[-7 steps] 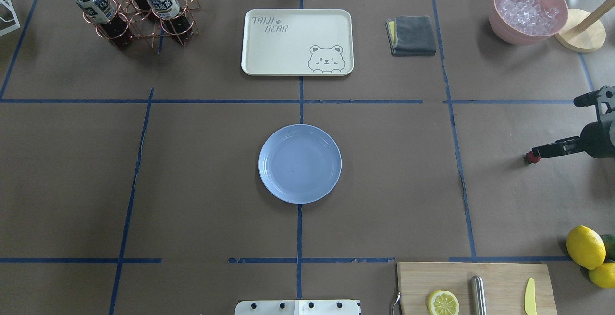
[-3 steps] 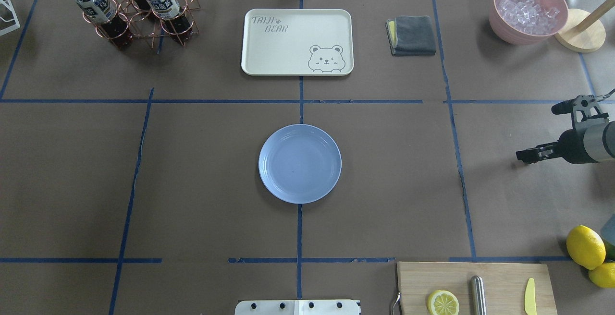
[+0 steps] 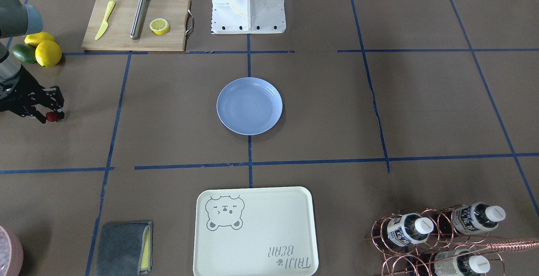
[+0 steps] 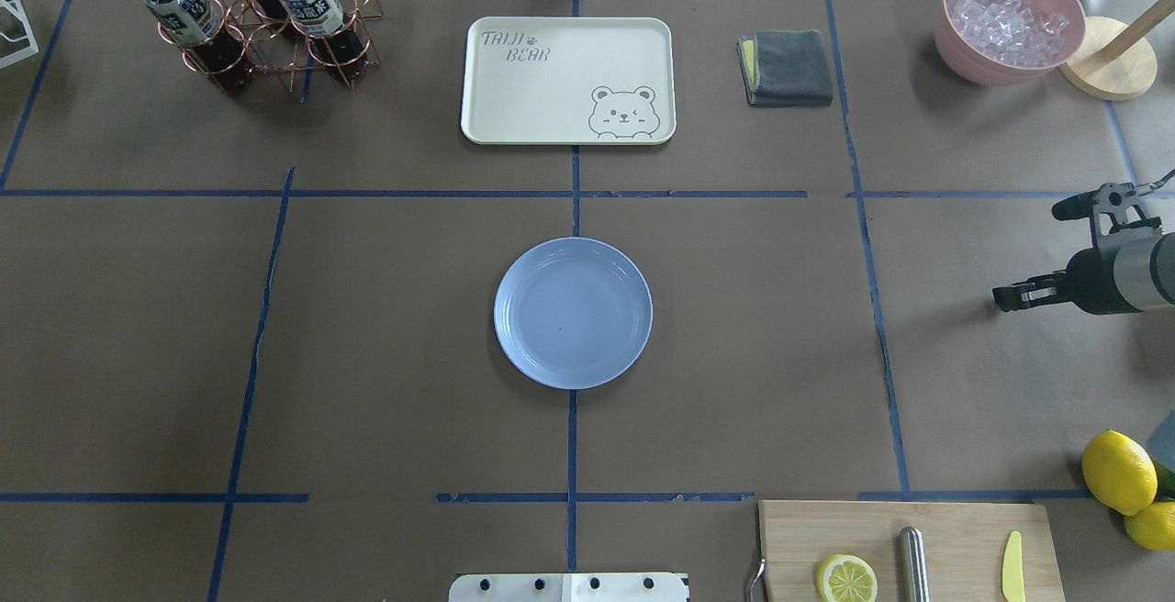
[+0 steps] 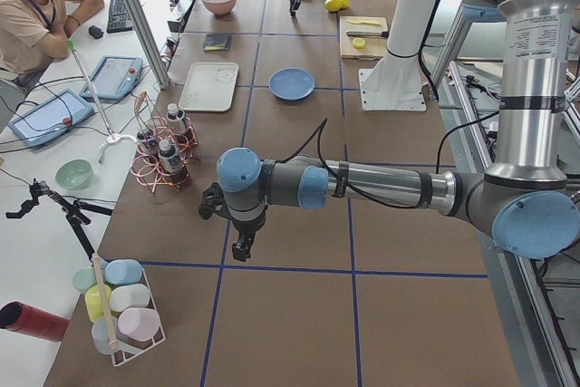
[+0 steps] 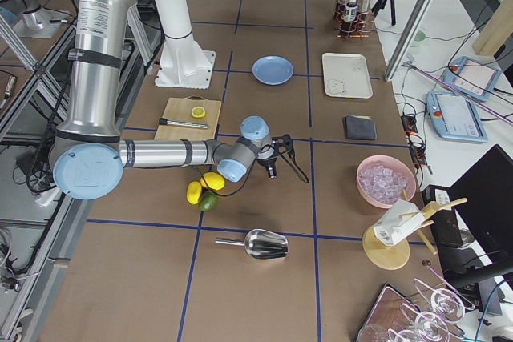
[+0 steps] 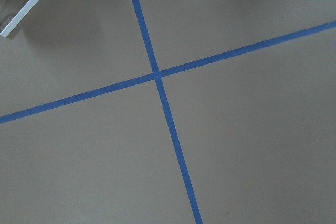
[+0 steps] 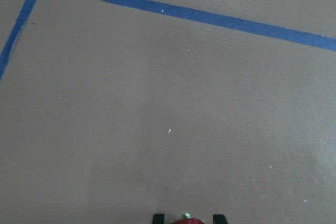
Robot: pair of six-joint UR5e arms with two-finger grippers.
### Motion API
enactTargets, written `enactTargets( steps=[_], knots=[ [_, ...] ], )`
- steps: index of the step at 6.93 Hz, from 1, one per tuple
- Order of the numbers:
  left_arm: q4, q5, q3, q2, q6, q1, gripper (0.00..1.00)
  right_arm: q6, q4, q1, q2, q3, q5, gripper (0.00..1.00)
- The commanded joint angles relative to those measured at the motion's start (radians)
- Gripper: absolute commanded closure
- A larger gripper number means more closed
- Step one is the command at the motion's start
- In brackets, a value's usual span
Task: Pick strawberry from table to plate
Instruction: 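Lower the right gripper onto the red strawberry and close it, then carry the held strawberry with the right gripper over the blue plate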
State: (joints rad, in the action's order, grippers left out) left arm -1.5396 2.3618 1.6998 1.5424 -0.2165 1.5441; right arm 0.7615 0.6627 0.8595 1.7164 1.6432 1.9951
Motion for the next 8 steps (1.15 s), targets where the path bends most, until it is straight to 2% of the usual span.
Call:
enactTargets(
  steps=[1,3,4,6,8],
  knots=[
    [0.000,0.000,0.001,0.001,0.000,0.001,0.00,0.091,0.041,-0.005,-0.105,0.046,0.008,1.00],
    [0.000,0.000,0.001,0.001,0.000,0.001,0.00,0.265,0.270,-0.061,-0.353,0.101,-0.004,1.00],
    [0.000,0.000,0.001,0.001,0.000,0.001,0.00,0.319,0.402,-0.123,-0.483,0.105,-0.050,1.00],
    [0.001,0.000,0.001,0.002,0.000,0.001,0.00,0.462,0.628,-0.300,-0.718,0.054,-0.255,1.00],
    [0.000,0.000,0.001,0.002,0.000,-0.001,0.00,0.559,0.666,-0.426,-0.834,-0.053,-0.393,1.00]
  ],
)
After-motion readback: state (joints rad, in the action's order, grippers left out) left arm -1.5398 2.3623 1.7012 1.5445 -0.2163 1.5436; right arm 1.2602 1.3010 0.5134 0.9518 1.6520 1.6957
